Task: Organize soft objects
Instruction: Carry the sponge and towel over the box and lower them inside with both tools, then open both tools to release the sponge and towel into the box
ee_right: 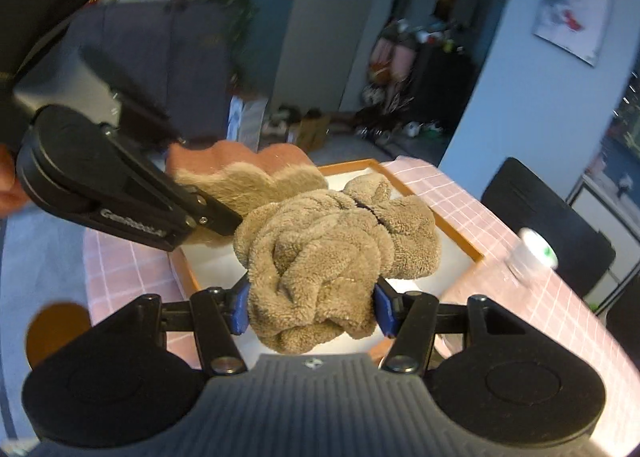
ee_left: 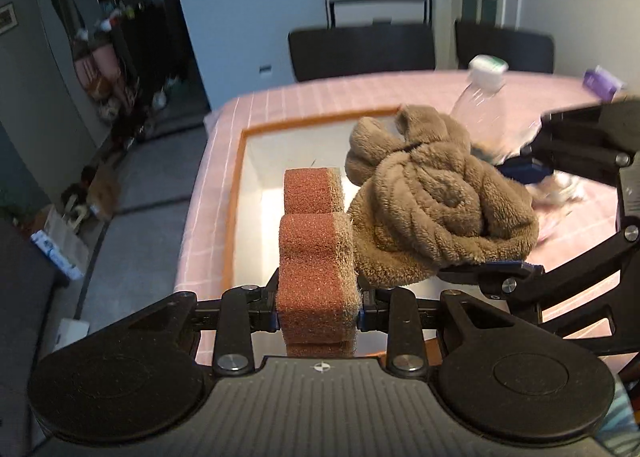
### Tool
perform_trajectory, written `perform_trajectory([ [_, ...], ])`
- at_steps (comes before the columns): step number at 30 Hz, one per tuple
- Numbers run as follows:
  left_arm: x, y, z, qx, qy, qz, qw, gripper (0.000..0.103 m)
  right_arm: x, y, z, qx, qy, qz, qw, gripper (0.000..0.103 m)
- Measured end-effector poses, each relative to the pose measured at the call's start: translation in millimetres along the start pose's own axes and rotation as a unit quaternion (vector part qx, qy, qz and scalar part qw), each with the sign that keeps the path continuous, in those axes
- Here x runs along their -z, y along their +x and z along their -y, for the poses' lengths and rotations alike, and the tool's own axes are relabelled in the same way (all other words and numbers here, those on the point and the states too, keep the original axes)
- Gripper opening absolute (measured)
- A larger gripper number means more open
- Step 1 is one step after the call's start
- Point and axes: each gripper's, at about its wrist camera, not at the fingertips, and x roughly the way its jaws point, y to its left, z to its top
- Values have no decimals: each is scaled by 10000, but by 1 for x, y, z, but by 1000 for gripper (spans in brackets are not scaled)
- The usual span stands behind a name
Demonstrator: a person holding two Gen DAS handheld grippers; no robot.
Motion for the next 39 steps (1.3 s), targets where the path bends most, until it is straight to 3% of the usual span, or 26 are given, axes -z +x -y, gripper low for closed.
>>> perform_trajectory([
  [7,2,27,-26,47,51,-730,9973,36,-32,59,16,-475,-241,-811,9953,58],
  [14,9,45,-25,81,313,-1083,9936,36,-34,93,11,-713,-454,-1461,9857,59],
  [19,12,53,-23,125,547,-1342,9894,36,-36,114,19,-1089,-198,-1923,9751,61],
  [27,11,61,-29,129,484,-1472,9878,41,-39,129,25,-1383,316,-2244,9641,69],
  [32,11,54,-31,116,440,-1353,9898,63,-39,127,22,-1306,417,-2328,9628,74],
  [37,8,42,-32,152,351,-1192,9921,68,-48,137,24,-1295,619,-2454,9587,77],
  [39,7,38,-32,185,326,-1123,9930,68,-51,137,23,-1267,599,-2409,9604,82],
])
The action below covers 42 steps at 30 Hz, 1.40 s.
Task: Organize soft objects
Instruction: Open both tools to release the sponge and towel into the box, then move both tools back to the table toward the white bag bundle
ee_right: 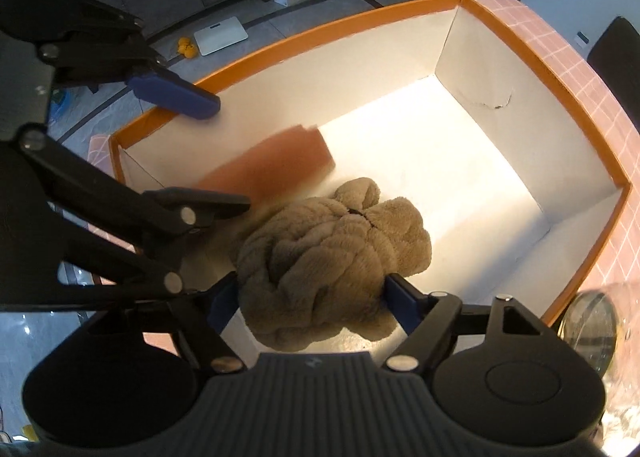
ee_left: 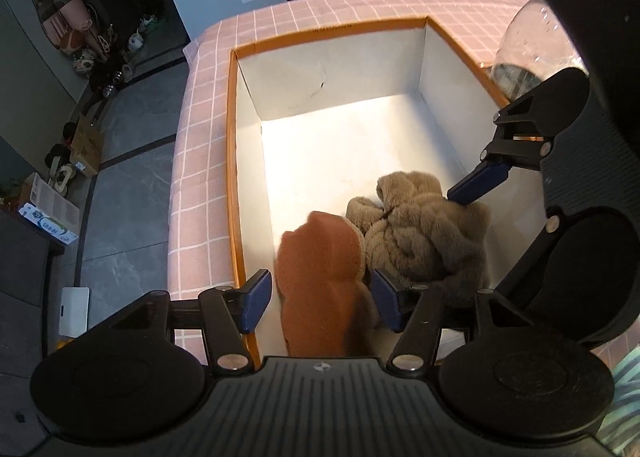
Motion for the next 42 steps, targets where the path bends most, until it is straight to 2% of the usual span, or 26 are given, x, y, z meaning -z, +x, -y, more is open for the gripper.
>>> perform_trajectory([
  [6,-1,-16,0,-1,-58,267,9996,68,6,-21,-6,134,-87,298,9994,83],
  [12,2,-49,13,133,-46,917,9957,68,30,-60,-11,384,-163,913,9949,83],
  [20,8,-87,59,378,170,2031,9783,67,94,-114,-5,988,-106,1813,9784,84],
  [27,-2,-87,111,789,492,2508,9636,67,159,-139,27,1404,504,2231,9633,84],
  [33,-24,-59,152,1299,721,2491,9570,67,210,-137,75,1693,1256,2157,9534,84],
  [42,-69,5,204,1644,799,2092,9606,67,265,-113,145,1840,2242,1934,9373,83],
])
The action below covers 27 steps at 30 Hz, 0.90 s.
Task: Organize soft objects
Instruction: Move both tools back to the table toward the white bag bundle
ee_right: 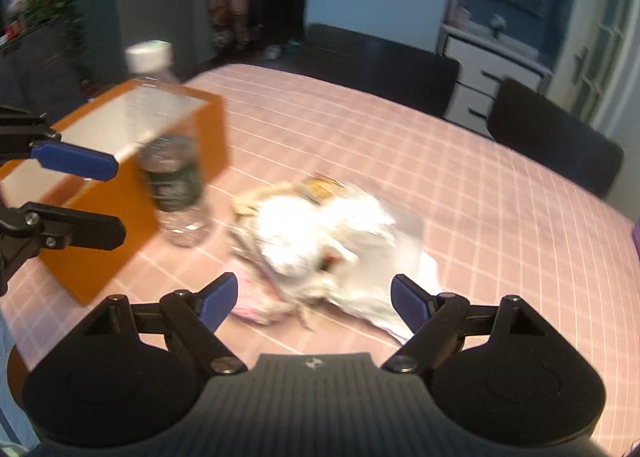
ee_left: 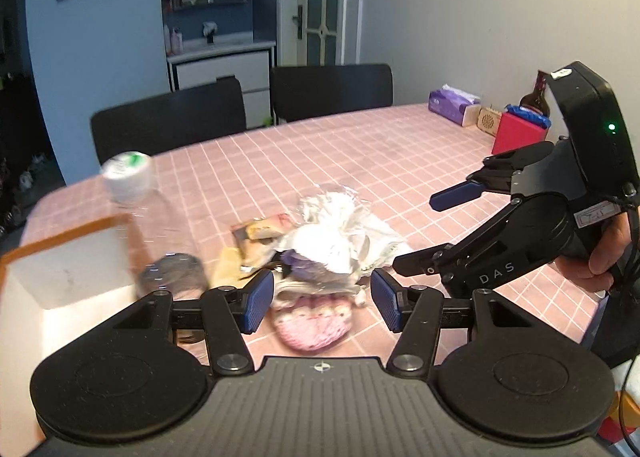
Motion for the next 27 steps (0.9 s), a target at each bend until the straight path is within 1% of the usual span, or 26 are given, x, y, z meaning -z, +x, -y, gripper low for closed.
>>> perform_trajectory([
  [2,-1,19,7,86,-21,-56,9999,67,6,15,15,17,128,-114,9999,83],
  [5,-2,45,18,-28,283,-216,9994,69,15,26,31,136,167,-254,9994,82],
  [6,-2,50,21,-77,395,-248,9989,70,17,32,35,179,145,-288,9993,80],
  [8,-5,60,27,-137,626,-289,9975,75,19,41,45,223,93,-346,9991,76],
  [11,-18,74,30,-33,783,-400,9961,83,21,55,54,262,-6,-392,9989,76],
  [13,-28,83,34,-25,928,-486,9945,85,21,61,60,237,-4,-436,9988,76],
  [16,-38,102,40,-209,1258,-665,9896,85,19,68,64,176,65,-458,9988,76],
  [20,-41,132,42,-186,1344,-1092,9847,85,18,76,69,137,122,-509,9985,76],
  [22,-40,144,44,-314,1514,-1197,9807,85,19,78,70,91,143,-535,9984,76],
  [24,-37,152,45,-458,1638,-1261,9773,82,20,78,70,45,143,-556,9983,76],
  [25,-35,154,45,-501,1663,-1288,9763,78,21,77,70,37,134,-560,9983,76],
  [26,-34,156,44,-564,1676,-1307,9755,66,21,77,70,28,128,-562,9983,76],
  [27,-33,156,43,-657,1680,-1296,9750,61,21,77,70,15,132,-559,9983,76],
])
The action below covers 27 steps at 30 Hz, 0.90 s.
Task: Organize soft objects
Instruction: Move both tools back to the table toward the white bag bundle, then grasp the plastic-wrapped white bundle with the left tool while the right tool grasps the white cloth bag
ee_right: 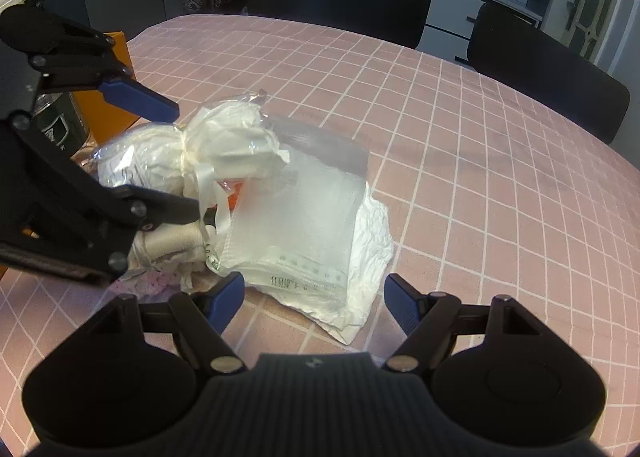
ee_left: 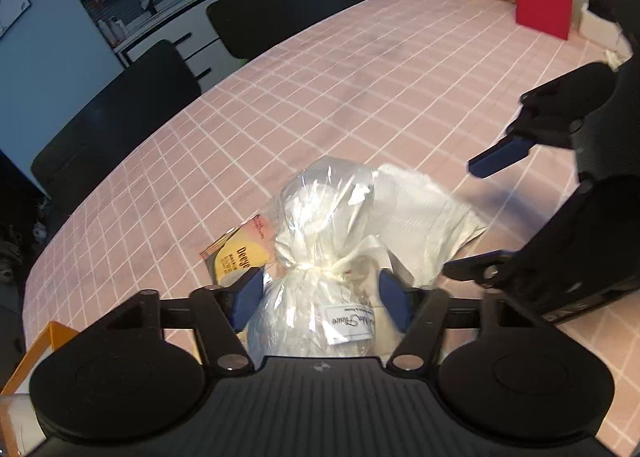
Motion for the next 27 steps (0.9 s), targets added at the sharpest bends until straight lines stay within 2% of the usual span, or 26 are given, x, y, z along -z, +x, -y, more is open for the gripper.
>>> perform_trajectory([
  [4,4,-12,-7,-105,-164,145,9997,52,-3,-3,1,-131,84,31,9999,76],
  [6,3,-26,-11,-196,-268,308,9990,50,-7,-5,1,-227,150,69,9996,80],
  [10,4,-57,-21,-482,-640,581,9951,50,-15,-11,-7,-536,288,218,9979,81],
  [12,7,-71,-23,-458,-724,715,9938,50,-18,-16,-18,-725,175,331,9967,81],
  [17,22,-94,-18,-519,-841,752,9923,50,-23,-18,-52,-1108,-286,396,9926,80],
  [23,38,-100,-27,-445,-1089,711,9905,50,-24,4,-82,-1014,-674,284,9922,75],
  [25,43,-103,-28,-436,-1126,710,9901,50,-23,13,-89,-860,-826,257,9925,68],
  [27,47,-107,-29,-409,-1164,726,9897,50,-23,21,-94,-765,-875,182,9931,53],
])
